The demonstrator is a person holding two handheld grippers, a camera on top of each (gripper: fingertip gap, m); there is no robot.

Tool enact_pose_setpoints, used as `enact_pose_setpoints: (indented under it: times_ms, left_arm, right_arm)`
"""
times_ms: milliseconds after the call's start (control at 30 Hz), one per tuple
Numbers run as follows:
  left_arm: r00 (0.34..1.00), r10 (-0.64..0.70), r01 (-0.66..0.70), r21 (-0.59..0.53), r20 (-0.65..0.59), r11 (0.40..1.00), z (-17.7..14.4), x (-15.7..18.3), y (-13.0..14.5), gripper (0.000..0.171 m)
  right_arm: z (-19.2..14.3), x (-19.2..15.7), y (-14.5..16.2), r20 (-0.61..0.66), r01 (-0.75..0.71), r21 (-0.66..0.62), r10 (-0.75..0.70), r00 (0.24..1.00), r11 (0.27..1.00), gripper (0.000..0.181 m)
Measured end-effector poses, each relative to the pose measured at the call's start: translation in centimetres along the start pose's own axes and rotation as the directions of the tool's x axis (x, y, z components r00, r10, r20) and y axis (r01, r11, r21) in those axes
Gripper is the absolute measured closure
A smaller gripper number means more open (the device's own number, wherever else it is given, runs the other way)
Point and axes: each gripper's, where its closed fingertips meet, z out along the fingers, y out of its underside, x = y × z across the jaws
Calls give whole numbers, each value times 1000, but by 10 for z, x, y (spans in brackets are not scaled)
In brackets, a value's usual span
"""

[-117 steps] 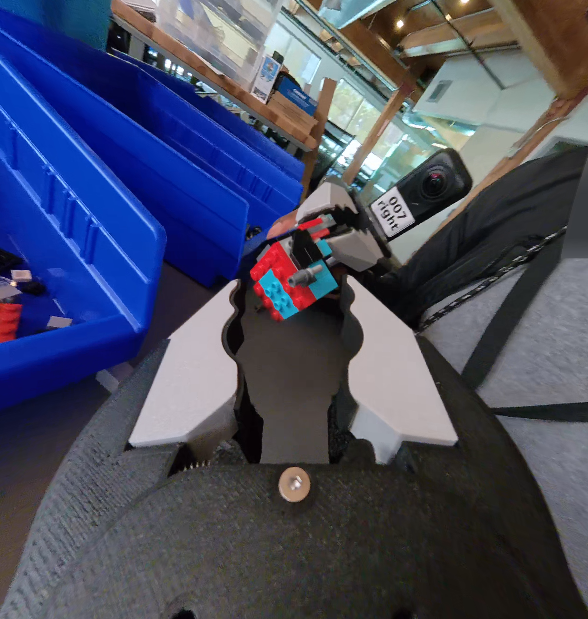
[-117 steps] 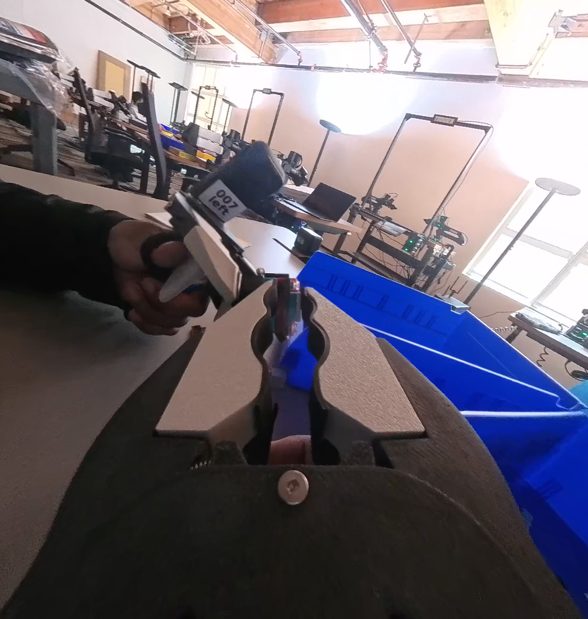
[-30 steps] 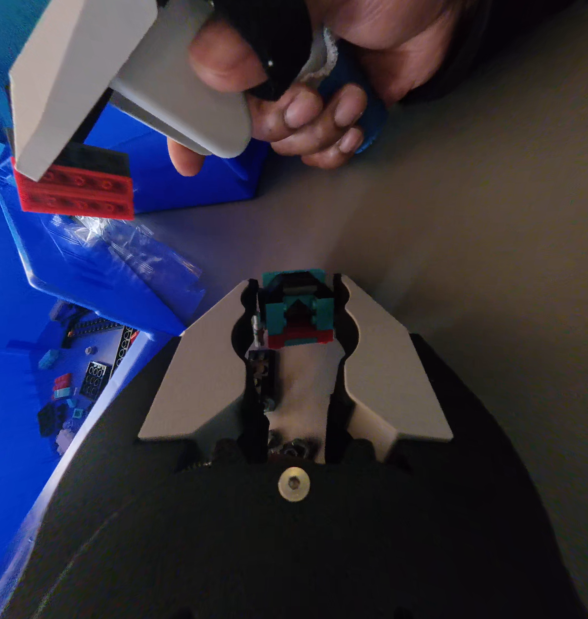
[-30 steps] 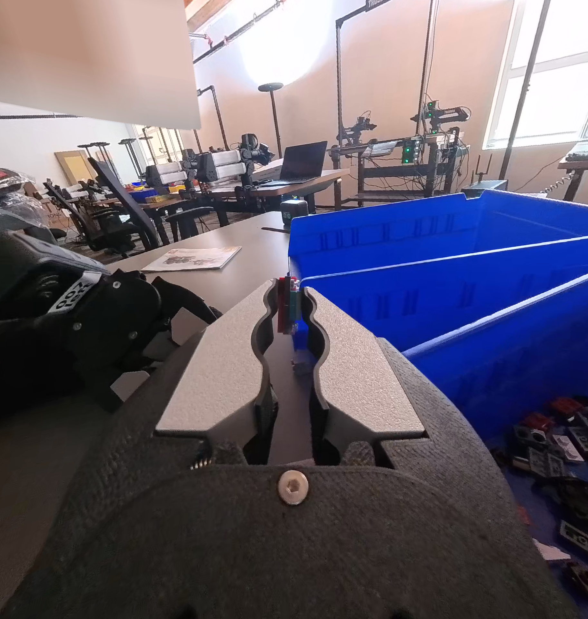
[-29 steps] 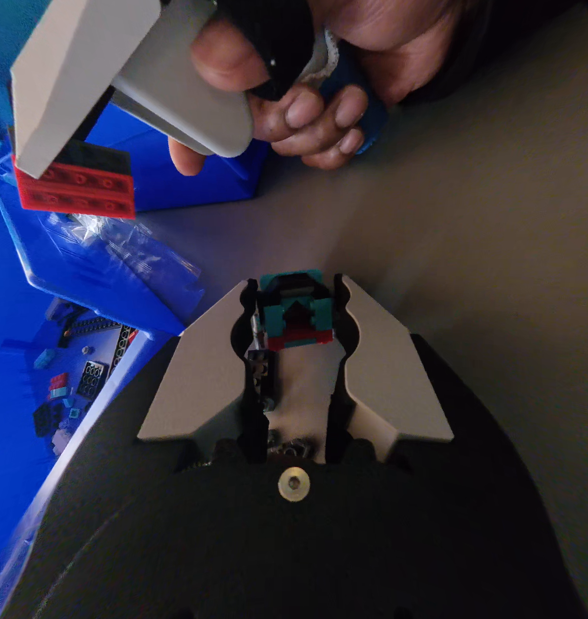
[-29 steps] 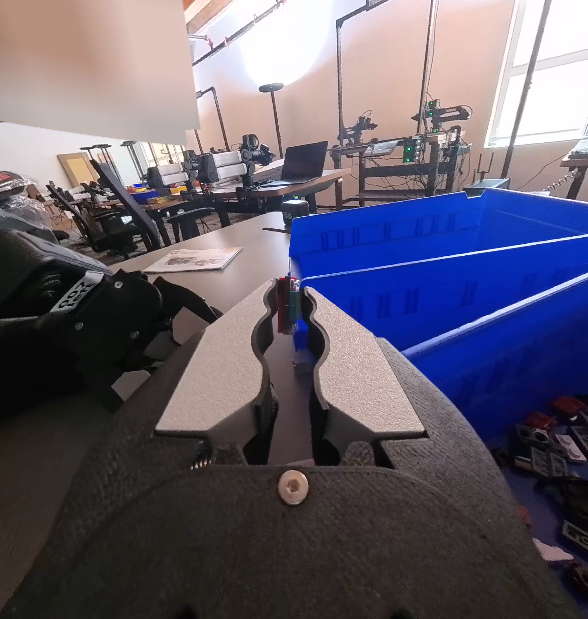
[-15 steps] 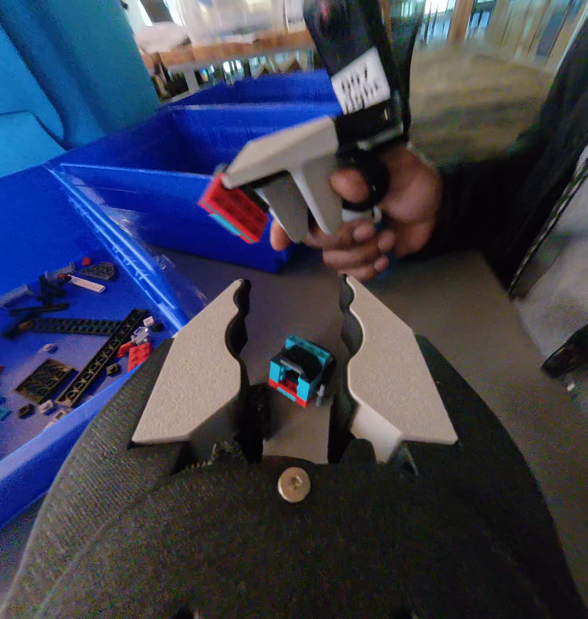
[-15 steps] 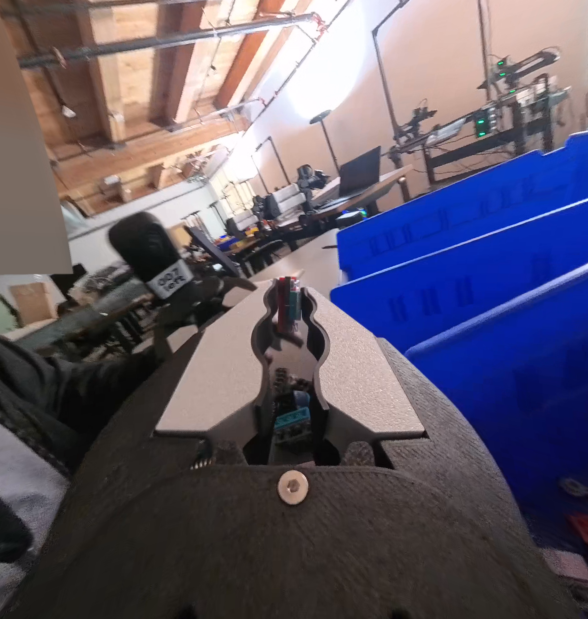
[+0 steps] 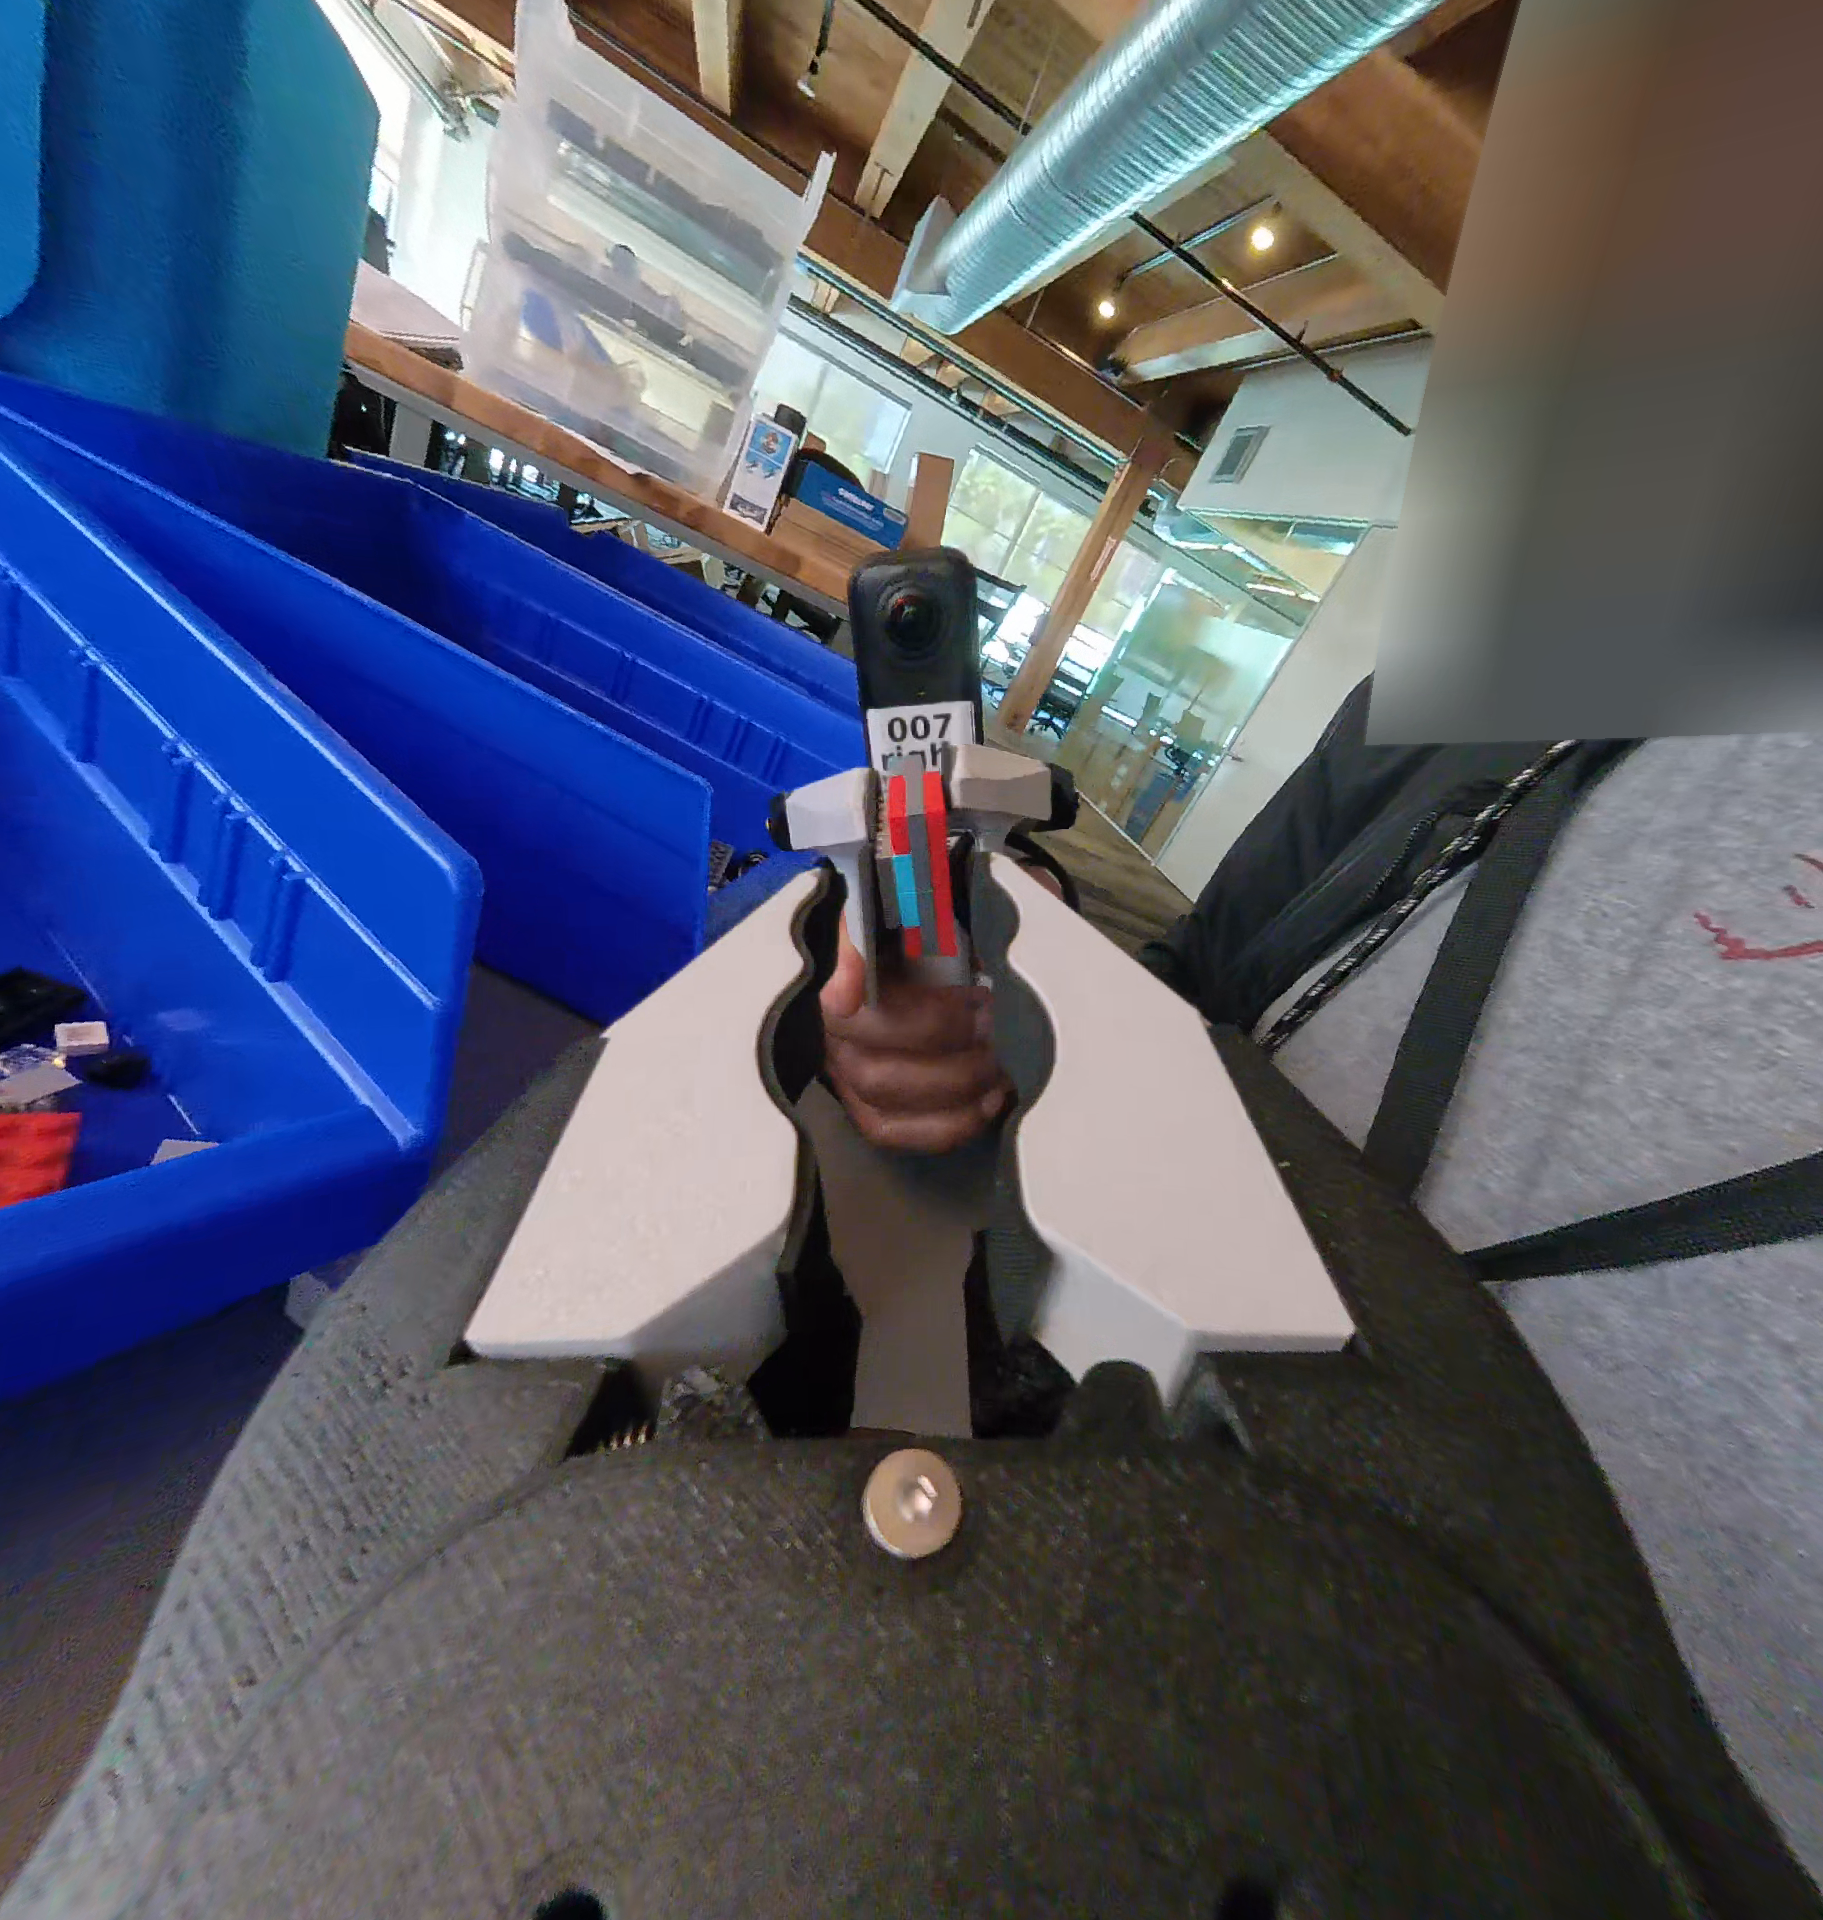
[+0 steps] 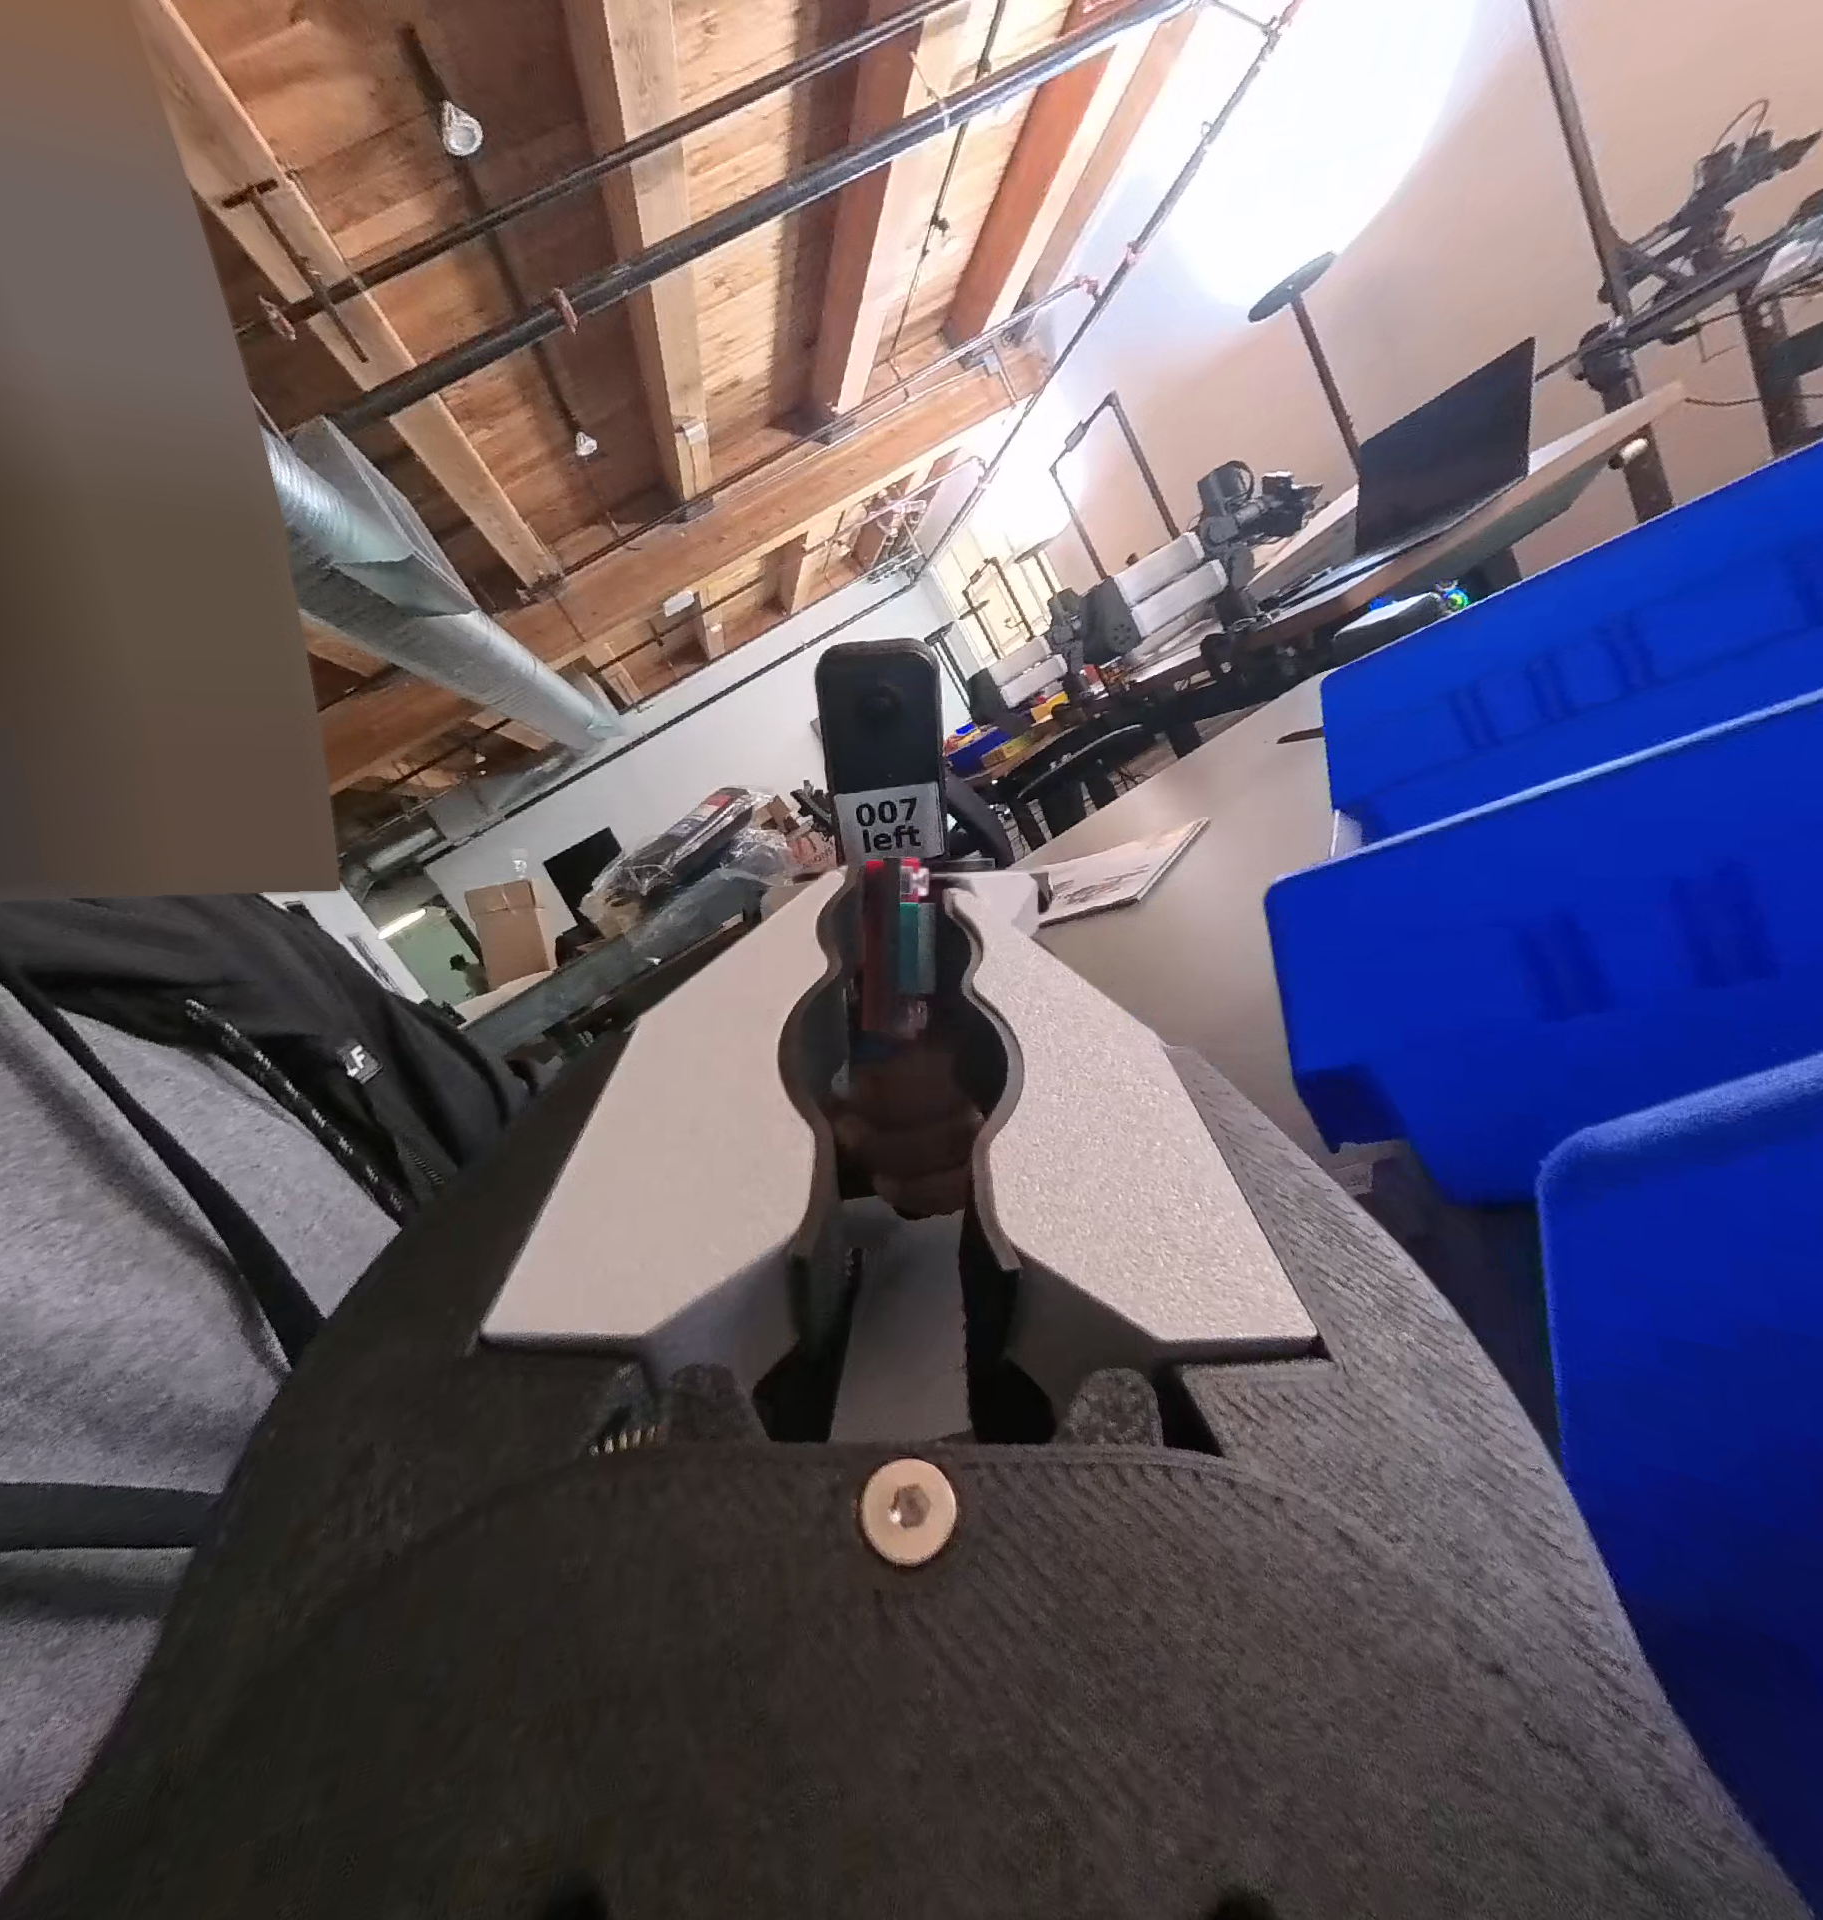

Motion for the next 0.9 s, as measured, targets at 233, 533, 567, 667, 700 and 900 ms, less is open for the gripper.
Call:
enact_pose_setpoints:
  times_ms: [233, 533, 567, 667, 700, 900]
  left_arm:
    - [999, -29, 28, -12, -27, 1000, 1, 2, 3, 157]
    - [978, -209, 209, 44, -8, 977, -7, -16, -3, 158]
    - [975, -224, 223, 42, 8, 974, -8, -20, -2, 158]
    - [964, -260, 259, 26, 50, 965, -9, -27, 3, 157]
    - [961, -270, 269, 19, 64, 963, -10, -29, 4, 157]
    - [944, -313, 317, -16, 107, 948, -10, -36, 13, 157]
  right_arm:
    - [3, 1, 4, -4, -15, -16, 15, 1000, 1000, 167]
    - [-2, 17, 1, -115, 162, -62, -168, 979, 985, 150]
    - [-2, 16, 2, -125, 213, -83, -223, 967, 973, 149]
    - [-1, 16, 9, -155, 419, -183, -447, 881, 889, 145]
    - [-2, 17, 12, -160, 488, -221, -525, 836, 844, 143]
    - [-2, 26, 29, -122, 706, -399, -796, 592, 586, 136]
